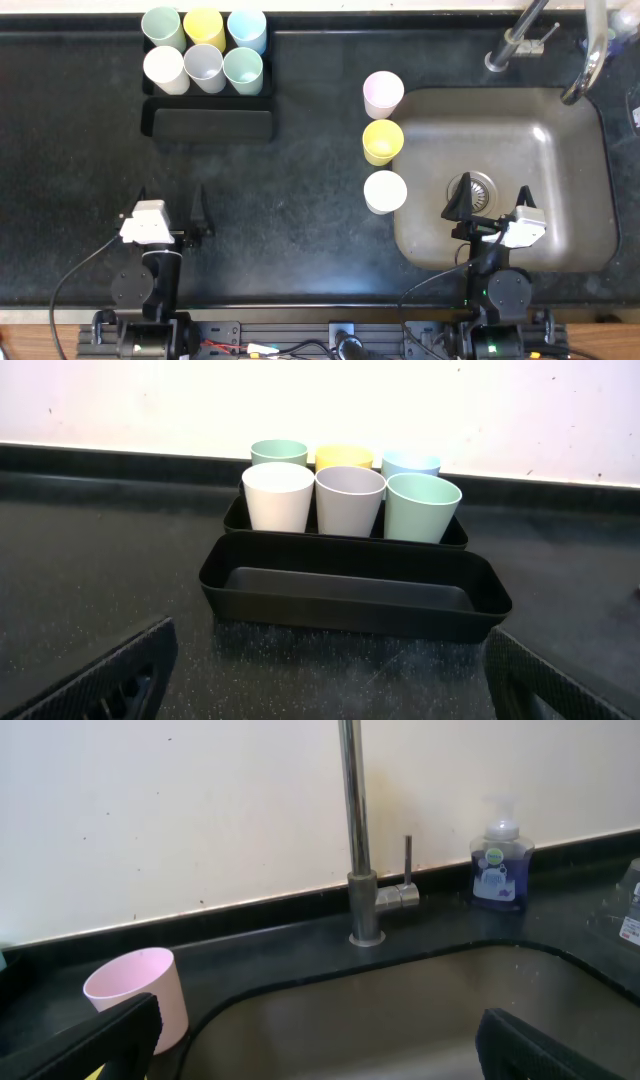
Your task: Store Cups
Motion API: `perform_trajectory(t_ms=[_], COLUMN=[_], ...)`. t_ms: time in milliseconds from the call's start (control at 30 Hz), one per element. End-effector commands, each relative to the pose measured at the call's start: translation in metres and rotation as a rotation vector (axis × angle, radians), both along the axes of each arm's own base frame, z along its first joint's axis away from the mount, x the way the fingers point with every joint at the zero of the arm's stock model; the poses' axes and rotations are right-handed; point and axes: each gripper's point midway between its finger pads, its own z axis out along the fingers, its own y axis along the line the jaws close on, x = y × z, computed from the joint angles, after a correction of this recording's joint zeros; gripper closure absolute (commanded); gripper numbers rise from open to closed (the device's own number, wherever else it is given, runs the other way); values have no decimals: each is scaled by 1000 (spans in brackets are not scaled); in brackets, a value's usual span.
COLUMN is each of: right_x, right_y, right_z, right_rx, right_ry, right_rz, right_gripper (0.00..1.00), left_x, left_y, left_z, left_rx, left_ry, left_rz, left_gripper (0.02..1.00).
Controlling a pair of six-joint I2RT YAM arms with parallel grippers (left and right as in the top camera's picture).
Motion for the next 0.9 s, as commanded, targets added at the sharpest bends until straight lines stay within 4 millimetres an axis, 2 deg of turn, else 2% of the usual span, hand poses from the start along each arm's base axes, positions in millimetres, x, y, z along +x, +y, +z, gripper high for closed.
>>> perform_trajectory(t_ms=[33,233,333,433,500,533,633,667,733,800,833,900], right_x=[0,0,0,0,0,0,0,0,0,0,0,0], right_y=[-1,-1,-1,-1,-1,-1,-1,-1,-1,-1,-1,-1], right_z=[-4,-4,-4,-4,-4,-4,-4,-4,-4,-4,-4,-4], right_rx=[-3,-3,-3,-3,-3,-3,-3,-3,-3,-3,-3,-3], right_ry=[2,2,2,2,2,2,2,2,2,2,2,2], right_rz=[-4,-4,-4,-4,-4,-4,-4,-4,-4,-4,-4,-4], right_gripper=[5,3,5,3,5,5,3,5,3,5,3,3], left_x=[0,-1,-1,11,29,44,90,108,148,182,211,232], left_y=[-1,0,-3,-16,-26,-33,-57,-68,-86,-109,-136,-174], left_z=[1,1,3,27,51,68,117,137,163,180,186,177], left_rx=[18,18,14,0,-14,-28,-83,-109,-144,-199,-216,-210], left_ry=[-6,0,60,133,197,243,365,410,512,586,646,714], left_rz=[-6,-4,-17,-99,-155,-199,-337,-392,-442,-452,-442,-450], left_gripper=[20,18,18,18,20,18,18,20,18,18,18,20])
